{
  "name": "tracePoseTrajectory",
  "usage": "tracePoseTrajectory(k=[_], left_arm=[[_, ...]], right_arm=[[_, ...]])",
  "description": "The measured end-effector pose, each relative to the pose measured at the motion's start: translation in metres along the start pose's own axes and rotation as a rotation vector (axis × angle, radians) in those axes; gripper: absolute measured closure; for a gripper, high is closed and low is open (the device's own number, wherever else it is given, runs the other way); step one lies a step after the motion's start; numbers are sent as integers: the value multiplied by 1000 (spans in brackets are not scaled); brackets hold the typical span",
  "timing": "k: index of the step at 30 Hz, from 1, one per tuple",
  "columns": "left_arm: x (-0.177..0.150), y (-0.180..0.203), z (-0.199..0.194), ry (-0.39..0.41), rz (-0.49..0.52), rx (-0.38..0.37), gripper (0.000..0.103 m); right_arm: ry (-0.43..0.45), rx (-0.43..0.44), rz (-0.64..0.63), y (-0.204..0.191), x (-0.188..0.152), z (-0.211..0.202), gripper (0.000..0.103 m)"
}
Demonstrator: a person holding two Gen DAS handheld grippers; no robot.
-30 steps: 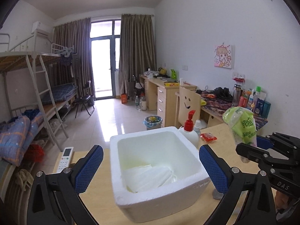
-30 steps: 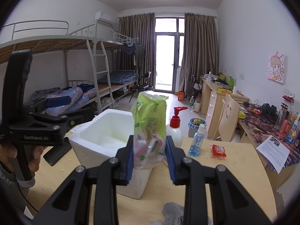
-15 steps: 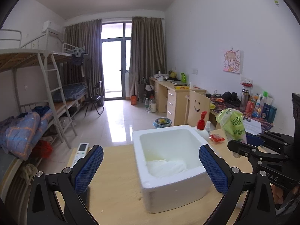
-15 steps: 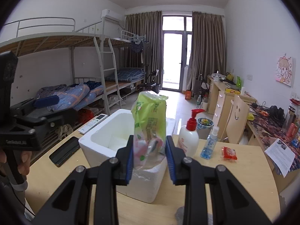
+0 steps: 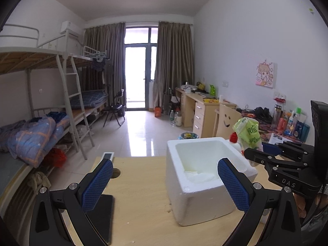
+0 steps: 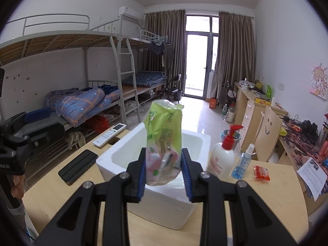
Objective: Organize soft objects
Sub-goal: 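Lower the green packet into the foam box and open the right gripper, then withdraw both tools from the foam box back toward the table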
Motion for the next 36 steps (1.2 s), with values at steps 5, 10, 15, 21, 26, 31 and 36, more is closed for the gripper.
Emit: tracePoseTrajectory(k=[5, 10, 15, 21, 26, 31, 36], left_arm=[[-3, -7, 0, -4, -14, 18, 1], [-5, -18, 0, -7, -41, 32, 1], [-10, -24, 1, -13, -44, 36, 1], [-13, -25, -1, -11, -39, 30, 1], [-15, -27, -2, -11, -32, 31, 1], [-15, -29, -1, -17, -44, 26, 1], [-14, -28, -5, -13, -44, 16, 1]], right_arm=[[-5, 11, -13, -8, 4, 9, 68], [-11, 8, -1, -10, 6, 18, 68], [-16, -6, -2, -10, 7, 28, 68], [-61, -33, 9, -10, 6, 49, 54], [-54, -26, 26, -11, 6, 50, 30], [-32, -19, 4, -18, 8, 43, 20], [-30, -4, 17, -17, 11, 33, 19]])
Point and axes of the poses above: each gripper's, at about its wrist camera, not at the fingertips, and z roughly the way its jaws point, y to its right, x to its top, the point moved 4 cm from there along z, roughly the way its jaws point, and after that the axes turned 5 degrees about x, right-handed, at the moved point
